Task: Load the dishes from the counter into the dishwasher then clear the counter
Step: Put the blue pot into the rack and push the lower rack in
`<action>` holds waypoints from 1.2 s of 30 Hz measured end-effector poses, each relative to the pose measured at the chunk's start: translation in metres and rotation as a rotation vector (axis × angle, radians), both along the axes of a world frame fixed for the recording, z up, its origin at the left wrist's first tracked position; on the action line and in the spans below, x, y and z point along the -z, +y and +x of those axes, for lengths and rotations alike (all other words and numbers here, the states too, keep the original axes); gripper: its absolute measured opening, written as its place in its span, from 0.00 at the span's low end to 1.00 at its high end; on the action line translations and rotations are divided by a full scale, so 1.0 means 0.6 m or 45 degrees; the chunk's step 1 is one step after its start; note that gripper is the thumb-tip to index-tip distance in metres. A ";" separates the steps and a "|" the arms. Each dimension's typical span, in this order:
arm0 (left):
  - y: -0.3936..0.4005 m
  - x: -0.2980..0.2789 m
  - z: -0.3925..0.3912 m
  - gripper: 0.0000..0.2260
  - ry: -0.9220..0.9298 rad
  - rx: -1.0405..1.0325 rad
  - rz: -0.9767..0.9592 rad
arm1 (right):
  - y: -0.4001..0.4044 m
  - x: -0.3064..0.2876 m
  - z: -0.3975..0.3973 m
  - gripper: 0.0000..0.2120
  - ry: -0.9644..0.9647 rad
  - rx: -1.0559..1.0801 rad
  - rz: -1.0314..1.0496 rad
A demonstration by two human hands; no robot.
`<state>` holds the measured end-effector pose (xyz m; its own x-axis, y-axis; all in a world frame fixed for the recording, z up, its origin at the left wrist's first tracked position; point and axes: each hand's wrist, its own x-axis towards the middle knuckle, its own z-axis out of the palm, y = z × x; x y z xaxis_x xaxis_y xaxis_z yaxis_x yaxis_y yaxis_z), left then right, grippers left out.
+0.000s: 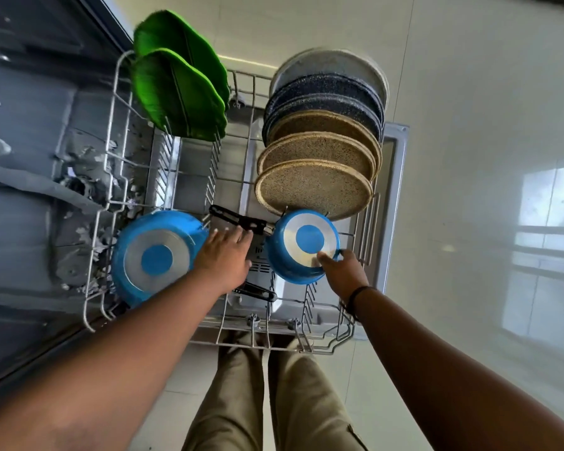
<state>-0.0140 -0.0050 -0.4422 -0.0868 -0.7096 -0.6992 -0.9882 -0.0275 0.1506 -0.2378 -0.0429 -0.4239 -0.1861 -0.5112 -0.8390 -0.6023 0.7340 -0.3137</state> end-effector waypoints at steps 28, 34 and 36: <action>0.128 -0.167 -0.369 0.18 0.272 -1.508 0.073 | -0.223 -0.181 -0.210 0.22 0.146 -1.642 -0.037; 0.147 -0.170 -0.442 0.17 0.632 -2.006 0.040 | -0.224 -0.155 -0.239 0.21 0.252 -1.804 0.062; 0.161 -0.167 -0.464 0.14 0.762 -2.284 0.014 | -0.213 -0.138 -0.245 0.22 0.298 -1.884 0.087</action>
<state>-0.2922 0.0916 -0.3423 0.4495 -0.2206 -0.8656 0.3819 -0.8285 0.4095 -0.3846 -0.1708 -0.3409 0.3207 -0.3143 -0.8935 -0.8233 -0.5589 -0.0988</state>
